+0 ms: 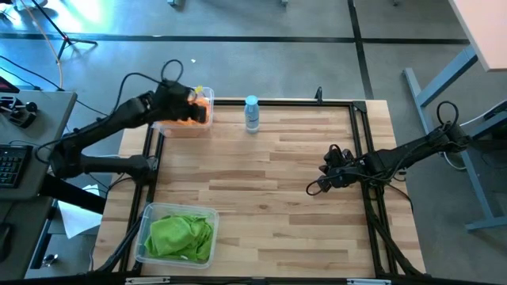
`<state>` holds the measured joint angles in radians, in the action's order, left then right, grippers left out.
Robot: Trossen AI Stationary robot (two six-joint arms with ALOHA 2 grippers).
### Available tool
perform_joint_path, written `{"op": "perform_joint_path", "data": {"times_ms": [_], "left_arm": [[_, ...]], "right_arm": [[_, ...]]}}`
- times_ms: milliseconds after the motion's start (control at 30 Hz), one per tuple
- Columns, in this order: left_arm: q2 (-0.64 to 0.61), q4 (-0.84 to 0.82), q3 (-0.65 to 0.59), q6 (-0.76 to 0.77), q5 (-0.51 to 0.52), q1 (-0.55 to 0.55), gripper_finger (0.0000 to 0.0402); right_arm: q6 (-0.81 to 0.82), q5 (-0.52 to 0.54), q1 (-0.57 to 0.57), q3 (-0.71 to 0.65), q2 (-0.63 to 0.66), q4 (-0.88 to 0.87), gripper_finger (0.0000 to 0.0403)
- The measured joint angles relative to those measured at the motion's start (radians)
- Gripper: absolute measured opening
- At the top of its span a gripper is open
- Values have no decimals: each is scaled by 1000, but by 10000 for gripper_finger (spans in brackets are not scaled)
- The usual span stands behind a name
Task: Sort microfiber towel by color & place in baskets
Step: Return to Home Position
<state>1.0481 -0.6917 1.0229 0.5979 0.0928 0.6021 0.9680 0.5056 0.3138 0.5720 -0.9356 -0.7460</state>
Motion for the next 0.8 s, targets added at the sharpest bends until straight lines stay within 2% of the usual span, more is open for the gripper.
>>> {"op": "perform_joint_path", "data": {"times_ms": [67, 200, 300, 500, 600, 800], "left_arm": [[0, 60, 0, -47, 20, -76, 7], [0, 145, 0, -264, 30, -220, 2], [0, 204, -15, -358, 29, -319, 2], [-3, 501, -142, -575, 6, -482, 1], [-9, 630, -237, -607, 1, -525, 0], [-65, 849, -432, -559, -9, -555, 0]], "right_arm": [[0, 0, 0, 0, 0, 0, 0], [0, 0, 0, 0, 0, 1, 0], [0, 0, 0, 0, 0, 1, 0], [-6, 0, 0, 0, 0, -1, 0], [-1, 0, 0, 0, 0, -2, 0], [0, 0, 0, 0, 0, -15, 0]]}}
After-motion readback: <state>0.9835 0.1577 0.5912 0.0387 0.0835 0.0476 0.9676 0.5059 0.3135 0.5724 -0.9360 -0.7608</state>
